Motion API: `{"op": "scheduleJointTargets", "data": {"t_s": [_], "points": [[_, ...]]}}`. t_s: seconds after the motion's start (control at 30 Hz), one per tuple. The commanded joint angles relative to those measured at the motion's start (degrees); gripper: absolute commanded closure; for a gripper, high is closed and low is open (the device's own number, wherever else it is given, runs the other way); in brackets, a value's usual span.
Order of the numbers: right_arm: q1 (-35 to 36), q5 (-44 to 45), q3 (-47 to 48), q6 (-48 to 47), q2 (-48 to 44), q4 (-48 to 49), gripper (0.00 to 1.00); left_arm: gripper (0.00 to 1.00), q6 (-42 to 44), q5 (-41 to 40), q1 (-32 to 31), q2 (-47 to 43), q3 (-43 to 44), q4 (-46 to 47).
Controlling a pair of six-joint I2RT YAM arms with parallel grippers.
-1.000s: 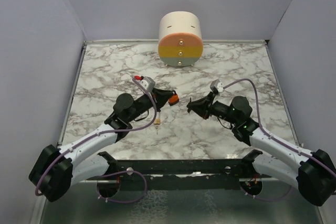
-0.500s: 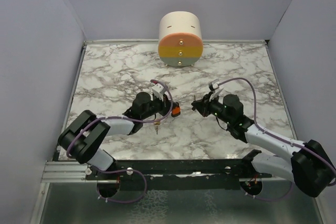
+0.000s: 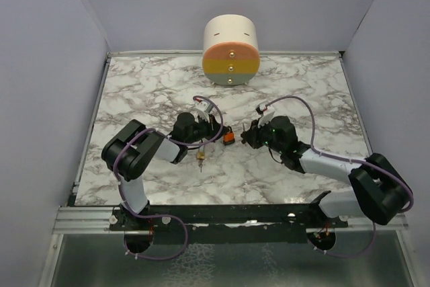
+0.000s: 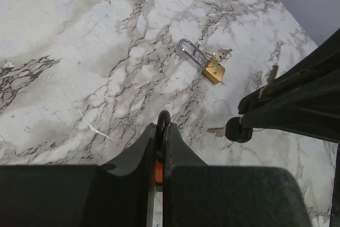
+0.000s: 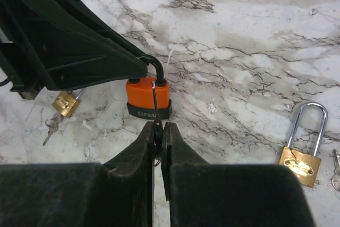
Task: Lock with the key
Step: Place the lock at the center of the board.
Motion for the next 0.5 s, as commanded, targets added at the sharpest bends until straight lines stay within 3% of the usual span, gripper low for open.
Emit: {"op": "scheduleJointTargets", "data": {"t_s": [0.0, 0.1, 0.23, 0.27, 0.3, 0.47], "points": [[0.3, 2.7, 3.8, 0.9, 5.9, 3.6, 0.99, 1.0, 0.1, 2.0, 0.5, 0.8, 1.2, 2.6], [0.3, 3.7, 6.0, 0.7, 10.3, 5.1, 0.99, 0.95, 0.7, 1.3, 0.5, 1.4, 1.2, 1.1], [0.4, 4.3, 9.8, 0.3, 16.0, 5.2, 0.99, 0.67, 1.6, 0.3, 0.6, 2.4, 2.0, -1.2], [0.3, 4.8, 10.5, 0.2, 17.2, 5.2, 0.99, 0.53, 2.0, 0.1, 0.7, 2.6, 2.2, -1.7], [0.3, 5.3, 11.3, 0.2, 18.2, 5.2, 0.99, 0.48, 2.4, -0.2, 0.7, 2.7, 2.4, -2.2], [0.4, 6.6, 13.0, -0.3, 21.5, 5.2, 0.99, 0.42, 4.3, -1.8, 0.9, 2.5, 3.5, -4.3]]}}
